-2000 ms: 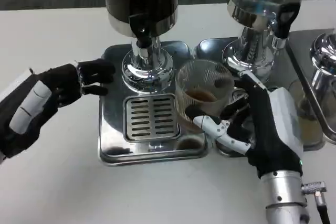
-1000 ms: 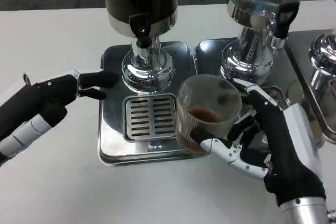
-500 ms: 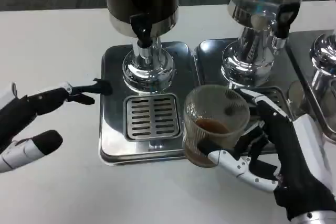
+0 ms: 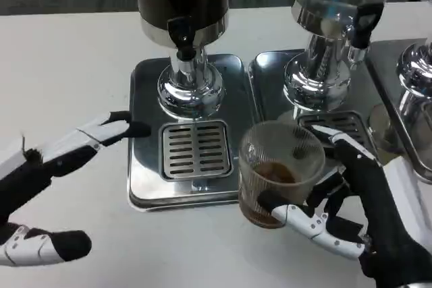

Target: Grasp the cup under the faucet to collect the drink, then remove the cup.

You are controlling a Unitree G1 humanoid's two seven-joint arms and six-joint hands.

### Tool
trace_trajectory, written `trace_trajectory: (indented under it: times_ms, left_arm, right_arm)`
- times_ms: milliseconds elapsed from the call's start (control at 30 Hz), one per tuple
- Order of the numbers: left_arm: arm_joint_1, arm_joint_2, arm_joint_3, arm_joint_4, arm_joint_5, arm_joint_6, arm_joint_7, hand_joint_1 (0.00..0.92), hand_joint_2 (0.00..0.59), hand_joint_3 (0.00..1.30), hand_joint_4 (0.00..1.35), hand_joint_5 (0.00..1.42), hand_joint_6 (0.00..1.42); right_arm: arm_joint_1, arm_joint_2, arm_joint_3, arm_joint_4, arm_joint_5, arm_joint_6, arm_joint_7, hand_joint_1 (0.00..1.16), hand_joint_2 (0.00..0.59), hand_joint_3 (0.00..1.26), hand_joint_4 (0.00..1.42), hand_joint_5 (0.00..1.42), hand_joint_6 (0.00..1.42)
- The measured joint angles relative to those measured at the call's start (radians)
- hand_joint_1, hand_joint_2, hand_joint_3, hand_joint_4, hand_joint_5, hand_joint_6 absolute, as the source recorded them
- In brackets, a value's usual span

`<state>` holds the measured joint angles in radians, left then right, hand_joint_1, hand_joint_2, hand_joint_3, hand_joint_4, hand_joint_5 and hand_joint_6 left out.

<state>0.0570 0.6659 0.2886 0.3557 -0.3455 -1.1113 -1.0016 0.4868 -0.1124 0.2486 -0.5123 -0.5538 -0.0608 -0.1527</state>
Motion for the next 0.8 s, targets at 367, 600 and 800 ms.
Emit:
trace_trajectory:
  times_ms: [367, 600, 800]
  left_arm:
    - [0.012, 0.067, -0.021, 0.002, 0.109, -0.154, 0.094, 0.0, 0.109, 0.01, 0.0, 0.0, 0.04]
    - [0.009, 0.102, -0.035, 0.014, 0.168, -0.194, 0.17, 0.0, 0.107, 0.0, 0.0, 0.0, 0.04]
    - [0.01, 0.115, -0.065, 0.019, 0.198, -0.196, 0.226, 0.0, 0.105, 0.0, 0.0, 0.0, 0.04]
  right_arm:
    - [0.006, -0.012, -0.009, -0.008, 0.011, 0.0, 0.008, 0.71, 0.234, 0.59, 0.74, 0.88, 1.0]
    - [0.006, -0.013, -0.014, -0.013, 0.012, 0.0, 0.01, 0.7, 0.239, 0.59, 0.74, 0.88, 1.0]
    - [0.012, -0.014, -0.014, -0.024, 0.012, 0.0, 0.011, 0.7, 0.24, 0.59, 0.74, 0.89, 1.0]
